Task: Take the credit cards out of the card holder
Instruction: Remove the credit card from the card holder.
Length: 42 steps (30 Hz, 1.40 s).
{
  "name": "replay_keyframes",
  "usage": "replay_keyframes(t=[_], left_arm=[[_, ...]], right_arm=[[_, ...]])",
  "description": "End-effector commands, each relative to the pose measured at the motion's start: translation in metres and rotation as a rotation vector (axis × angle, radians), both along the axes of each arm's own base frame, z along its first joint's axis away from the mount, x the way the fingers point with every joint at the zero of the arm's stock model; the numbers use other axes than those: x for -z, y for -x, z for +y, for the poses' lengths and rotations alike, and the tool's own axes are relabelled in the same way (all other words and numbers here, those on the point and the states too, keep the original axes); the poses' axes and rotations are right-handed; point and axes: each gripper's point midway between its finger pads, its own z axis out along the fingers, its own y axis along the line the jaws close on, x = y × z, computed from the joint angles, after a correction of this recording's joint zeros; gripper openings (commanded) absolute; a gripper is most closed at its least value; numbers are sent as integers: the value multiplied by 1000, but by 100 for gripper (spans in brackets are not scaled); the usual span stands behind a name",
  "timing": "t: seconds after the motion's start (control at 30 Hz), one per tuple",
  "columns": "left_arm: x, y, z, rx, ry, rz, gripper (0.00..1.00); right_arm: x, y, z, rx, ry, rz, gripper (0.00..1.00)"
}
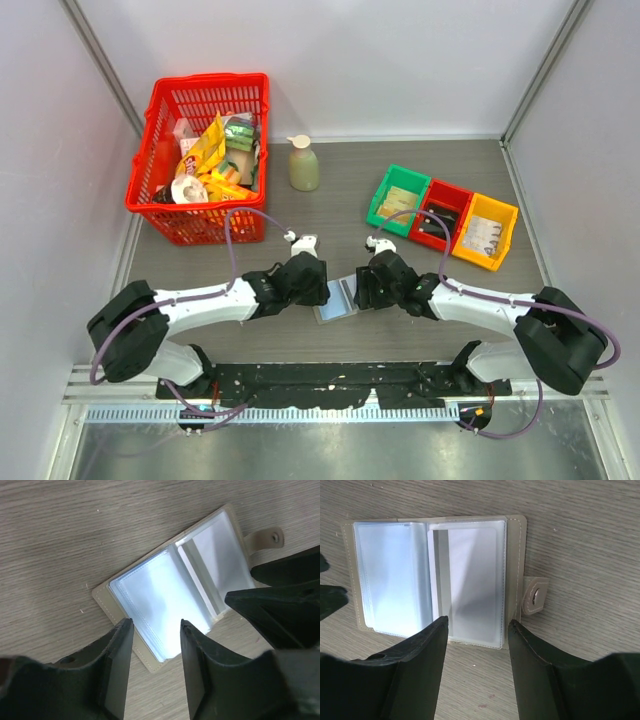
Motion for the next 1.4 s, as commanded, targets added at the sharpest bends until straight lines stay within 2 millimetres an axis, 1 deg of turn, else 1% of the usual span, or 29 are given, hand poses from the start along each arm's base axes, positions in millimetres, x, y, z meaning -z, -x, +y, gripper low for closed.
replay_keyframes(t=[0.0, 0.1, 0.13, 0.17, 0.2, 0.33, 0.4, 0.43, 0.47, 0.67, 0.8, 0.87, 0.97, 1.07, 1.13, 1.17, 1.2, 1.23, 1.27, 1.33, 1.37], left_arm=[[-8, -11, -19, -8, 50, -28, 43], [5, -7, -17, -5, 28, -1, 32], [10, -6, -16, -6, 19, 10, 30], [14, -4, -17, -3, 16, 19, 29], [18, -3, -16, -5, 10, 31, 26], [33, 4, -15, -2, -19, 67, 21], [39, 7, -12, -3, -39, 81, 15], [41, 8, -10, -8, -45, 88, 14], [45, 11, -8, -10, -52, 97, 13], [47, 15, 0, -32, -50, 103, 10], [40, 14, 2, -43, -30, 91, 9], [37, 14, 4, -54, -14, 81, 9], [31, 14, 3, -62, 16, 70, 9], [29, 15, 1, -60, 33, 75, 9], [30, 16, -1, -57, 40, 82, 8], [30, 16, -1, -58, 42, 84, 8], [31, 16, -1, -59, 42, 84, 8], [31, 17, 0, -59, 41, 85, 8], [32, 17, 0, -59, 38, 86, 8], [32, 16, 2, -64, 35, 83, 6], [33, 17, 3, -65, 31, 83, 6]], right_arm=[[-2, -5, 3, -3, -13, -33, 56], [-6, -3, 9, -21, -43, -29, 51], [-7, -2, 11, -30, -57, -26, 48], [-10, -2, 14, -38, -68, -32, 47], [-11, -2, 15, -43, -73, -29, 47], [-17, -2, 17, -48, -83, -32, 46], [-23, -2, 18, -52, -98, -41, 46], [-29, -4, 20, -49, -113, -54, 46], [-32, 1, 25, -74, -138, -38, 46], [-55, 4, 34, -111, -204, -53, 46], [-70, 10, 49, -173, -285, -59, 46], [-76, 12, 55, -198, -318, -55, 45], [-79, 15, 61, -232, -342, -47, 46], [-81, 19, 66, -261, -353, -33, 46], [-78, 12, 61, -224, -310, -51, 47], [-73, 11, 55, -201, -273, -41, 50], [-75, 6, 52, -176, -247, -69, 51], [-72, 5, 46, -161, -221, -72, 54], [-72, -2, 40, -121, -189, -98, 56], [-65, -7, 28, -82, -125, -112, 57], [-64, -7, 29, -99, -120, -114, 57]])
